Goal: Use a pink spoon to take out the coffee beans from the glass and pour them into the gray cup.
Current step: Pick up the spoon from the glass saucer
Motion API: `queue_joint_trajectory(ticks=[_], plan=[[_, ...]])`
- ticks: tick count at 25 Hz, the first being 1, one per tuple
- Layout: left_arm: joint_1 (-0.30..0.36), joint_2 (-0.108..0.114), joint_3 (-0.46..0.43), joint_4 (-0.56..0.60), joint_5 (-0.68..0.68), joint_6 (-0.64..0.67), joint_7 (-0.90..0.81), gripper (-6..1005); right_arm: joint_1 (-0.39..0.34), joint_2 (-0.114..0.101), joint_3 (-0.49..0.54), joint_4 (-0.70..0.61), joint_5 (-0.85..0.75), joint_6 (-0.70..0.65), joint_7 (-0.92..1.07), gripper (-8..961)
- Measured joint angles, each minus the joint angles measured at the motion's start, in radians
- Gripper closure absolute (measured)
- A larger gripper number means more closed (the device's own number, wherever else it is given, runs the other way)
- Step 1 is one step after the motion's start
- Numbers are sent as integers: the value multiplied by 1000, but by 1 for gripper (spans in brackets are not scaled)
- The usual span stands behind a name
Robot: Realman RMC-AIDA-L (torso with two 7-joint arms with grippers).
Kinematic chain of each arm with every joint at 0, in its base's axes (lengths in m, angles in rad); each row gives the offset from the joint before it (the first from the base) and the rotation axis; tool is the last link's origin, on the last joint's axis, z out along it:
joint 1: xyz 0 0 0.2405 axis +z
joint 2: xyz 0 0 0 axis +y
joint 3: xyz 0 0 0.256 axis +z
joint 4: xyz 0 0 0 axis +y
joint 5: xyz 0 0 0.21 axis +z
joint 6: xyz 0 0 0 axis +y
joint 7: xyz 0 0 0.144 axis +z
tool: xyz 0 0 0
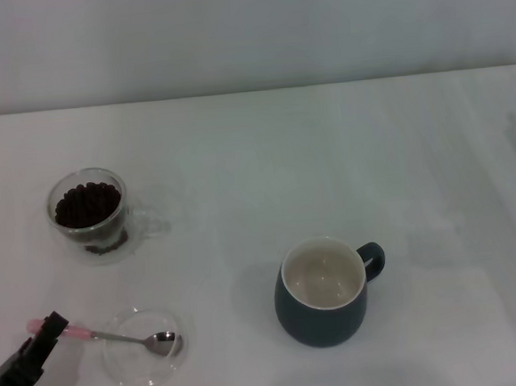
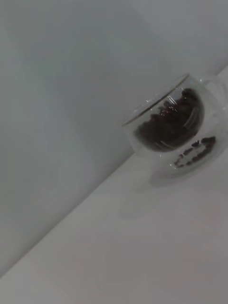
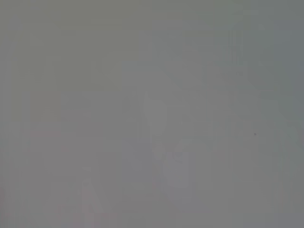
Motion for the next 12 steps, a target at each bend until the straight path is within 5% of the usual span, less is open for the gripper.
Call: queue_joint_trajectory(ticks=[12], plan=[[3, 8, -8, 21, -1, 61, 4, 850, 5, 0, 0, 1, 0, 11, 0, 227]])
